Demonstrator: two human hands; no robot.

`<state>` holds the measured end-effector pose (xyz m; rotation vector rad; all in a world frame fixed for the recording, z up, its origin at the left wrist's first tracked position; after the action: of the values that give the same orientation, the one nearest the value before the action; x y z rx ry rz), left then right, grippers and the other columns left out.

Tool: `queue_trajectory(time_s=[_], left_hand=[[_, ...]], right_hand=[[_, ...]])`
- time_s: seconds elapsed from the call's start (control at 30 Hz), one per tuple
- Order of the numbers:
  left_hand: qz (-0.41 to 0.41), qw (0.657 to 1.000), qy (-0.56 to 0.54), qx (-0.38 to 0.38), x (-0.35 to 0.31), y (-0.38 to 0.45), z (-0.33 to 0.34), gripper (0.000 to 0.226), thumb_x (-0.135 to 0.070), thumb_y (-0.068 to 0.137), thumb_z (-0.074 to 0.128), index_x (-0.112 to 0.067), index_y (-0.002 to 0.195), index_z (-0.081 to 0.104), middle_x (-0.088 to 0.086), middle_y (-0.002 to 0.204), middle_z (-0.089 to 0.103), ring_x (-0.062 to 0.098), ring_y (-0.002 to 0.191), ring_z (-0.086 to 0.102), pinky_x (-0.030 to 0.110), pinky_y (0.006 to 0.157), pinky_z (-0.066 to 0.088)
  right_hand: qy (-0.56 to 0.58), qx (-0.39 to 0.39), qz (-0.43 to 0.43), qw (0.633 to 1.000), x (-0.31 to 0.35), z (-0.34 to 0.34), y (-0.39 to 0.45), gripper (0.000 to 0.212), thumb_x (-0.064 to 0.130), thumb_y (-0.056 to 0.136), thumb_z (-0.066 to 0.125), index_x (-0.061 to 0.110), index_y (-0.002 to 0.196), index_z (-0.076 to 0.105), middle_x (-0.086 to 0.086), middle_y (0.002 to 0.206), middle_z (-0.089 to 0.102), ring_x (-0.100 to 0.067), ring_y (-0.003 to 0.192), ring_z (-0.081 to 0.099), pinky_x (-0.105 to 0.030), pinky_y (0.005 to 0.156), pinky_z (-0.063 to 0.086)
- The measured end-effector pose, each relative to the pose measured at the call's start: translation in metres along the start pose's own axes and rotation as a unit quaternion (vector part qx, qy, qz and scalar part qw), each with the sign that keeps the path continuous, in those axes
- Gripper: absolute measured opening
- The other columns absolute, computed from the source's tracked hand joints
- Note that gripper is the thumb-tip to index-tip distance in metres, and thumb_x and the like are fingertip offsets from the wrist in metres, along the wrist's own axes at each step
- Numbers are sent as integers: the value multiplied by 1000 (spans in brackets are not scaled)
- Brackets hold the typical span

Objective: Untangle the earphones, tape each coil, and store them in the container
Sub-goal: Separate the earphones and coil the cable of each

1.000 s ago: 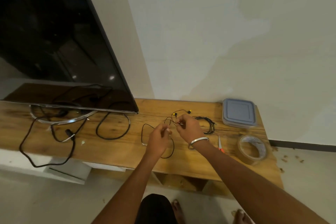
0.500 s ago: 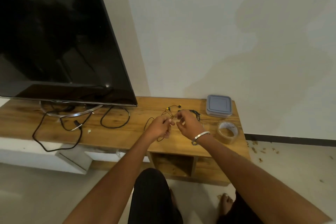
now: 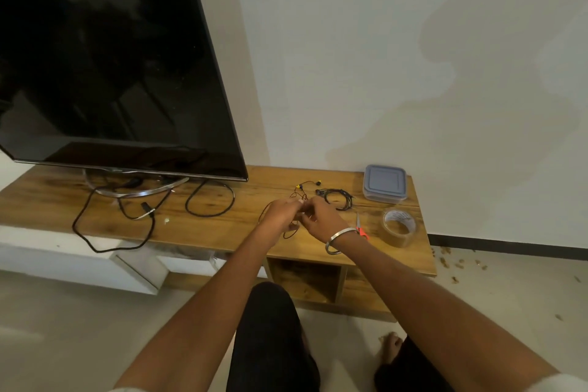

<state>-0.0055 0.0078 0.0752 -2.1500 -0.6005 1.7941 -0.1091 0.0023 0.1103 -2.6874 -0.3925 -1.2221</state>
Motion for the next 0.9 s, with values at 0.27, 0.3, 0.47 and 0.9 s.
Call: queue_trajectory(time_s=[0.27,0.3,0.47,0.9], left_hand=[[-32,999,-28,32,12,-4,27,23,-3,98,39,-9,92,60,9,88,61,18,79,58,31,75,48],[-20,999,16,23,11,-3,22,23,-3,96,39,-9,105,60,10,97,61,19,84,58,31,75,47],[31,999,6,37,0,-1,19,57,3,96,45,-8,149,28,12,148,40,14,92,62,25,80,52],[-12,993,117,24,54,28,-1,44,12,90,44,-6,128,55,11,131,56,28,119,56,35,92,50]], right_hand=[[-30,-15,84,996,-22,-5,3,15,13,93,47,5,99,58,-17,97,66,-32,89,63,-40,79,53],[-38,-8,79,996,-22,-7,4,17,15,94,44,5,99,58,-18,97,67,-32,88,64,-41,80,53],[56,34,110,992,-29,-14,4,13,15,95,46,7,103,53,-12,92,66,-28,81,70,-38,66,60],[-140,76,133,978,-108,11,-1,23,6,91,47,11,108,62,-9,116,60,-25,105,58,-31,86,48]])
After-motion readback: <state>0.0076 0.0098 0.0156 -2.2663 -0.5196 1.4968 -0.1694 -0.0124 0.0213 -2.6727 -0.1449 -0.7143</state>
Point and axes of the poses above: each hand's wrist, its own y-axis towards the middle knuckle, its own z-axis out of the palm, x = y × z, the point moved 10 cm from there along y, towards the middle knuckle
